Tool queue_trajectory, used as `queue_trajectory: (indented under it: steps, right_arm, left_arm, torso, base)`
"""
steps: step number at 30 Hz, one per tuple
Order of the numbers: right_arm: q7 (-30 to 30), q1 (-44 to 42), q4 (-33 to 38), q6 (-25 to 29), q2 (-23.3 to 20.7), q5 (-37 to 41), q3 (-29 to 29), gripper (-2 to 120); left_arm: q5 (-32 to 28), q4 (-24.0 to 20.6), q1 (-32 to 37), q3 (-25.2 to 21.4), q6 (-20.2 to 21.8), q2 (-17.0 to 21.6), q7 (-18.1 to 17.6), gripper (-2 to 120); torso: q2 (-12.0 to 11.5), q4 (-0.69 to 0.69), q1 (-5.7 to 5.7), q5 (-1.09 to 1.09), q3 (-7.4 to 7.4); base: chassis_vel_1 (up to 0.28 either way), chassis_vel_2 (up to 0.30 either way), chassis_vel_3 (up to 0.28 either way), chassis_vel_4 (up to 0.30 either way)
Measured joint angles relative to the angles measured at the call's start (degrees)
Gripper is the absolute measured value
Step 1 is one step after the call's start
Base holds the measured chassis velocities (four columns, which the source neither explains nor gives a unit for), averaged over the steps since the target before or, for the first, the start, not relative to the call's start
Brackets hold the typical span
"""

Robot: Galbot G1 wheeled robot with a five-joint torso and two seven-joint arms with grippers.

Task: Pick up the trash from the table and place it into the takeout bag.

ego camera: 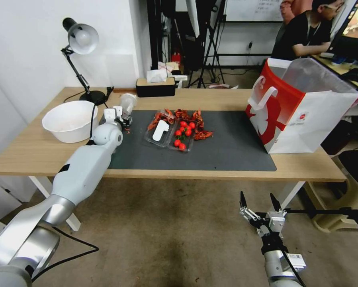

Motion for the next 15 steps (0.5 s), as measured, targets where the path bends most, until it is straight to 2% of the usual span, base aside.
queue_trajectory:
  steps: [3,5,6,9,11,13,15]
  right_arm:
    - [0.0,0.0,0.0,-0.1,0.0,0.0,0.0,100]
    - [0.0,0.1,0.0,-0.1,-0.1,0.0,0.0,100]
    - [0.0,0.1,0.0,-0.1,-0.1,0.0,0.0,100]
    - [0.0,0.2,0.0,-0.2,-0.1,-0.1,-0.3,100]
    - [0.0,0.2,0.0,-0.2,-0.1,-0.1,-0.4,100]
    - [0.1,0.2,0.0,-0.2,0.0,-0.2,-0.6,100]
    - [0.1,0.2,0.0,-0.2,0.0,-0.2,-0.6,100]
  left_arm:
    - [0.0,-0.2,0.2,-0.1,-0.7,0.1,0.1,53]
    - [0.2,-0.9,0.4,-0.2,-3.6,0.2,1.6,53]
    - [0.2,-0.9,0.4,-0.2,-3.6,0.2,1.6,53]
    - [0.4,-3.0,0.7,-0.2,-11.7,0.6,6.3,53]
    - [0.5,-3.6,0.7,-0.2,-13.0,0.8,7.4,53]
    - [2.1,-5.8,0.5,0.2,-18.9,1.3,12.3,53]
    - [2.5,-6.0,0.4,0.2,-19.7,1.4,13.1,53]
  torso:
    - [0.0,0.01,0.0,-0.01,0.0]
    - [0.0,0.02,0.0,-0.01,0.0]
    - [0.0,0.02,0.0,-0.01,0.0]
    - [0.0,-0.01,0.0,-0.01,0.0]
    - [0.0,0.0,0.0,0.0,0.0]
    - [0.0,0.01,0.0,0.0,0.0]
    - [0.0,0.01,0.0,0.0,0.0]
  base:
    - [0.0,0.0,0.0,0.0]
    - [0.0,0.0,0.0,0.0]
    - [0.0,0.0,0.0,0.0]
    - [0.0,0.0,0.0,0.0]
    - [0.0,0.0,0.0,0.0]
    - [0.0,0.0,0.0,0.0]
    - [0.0,0.0,0.0,0.0]
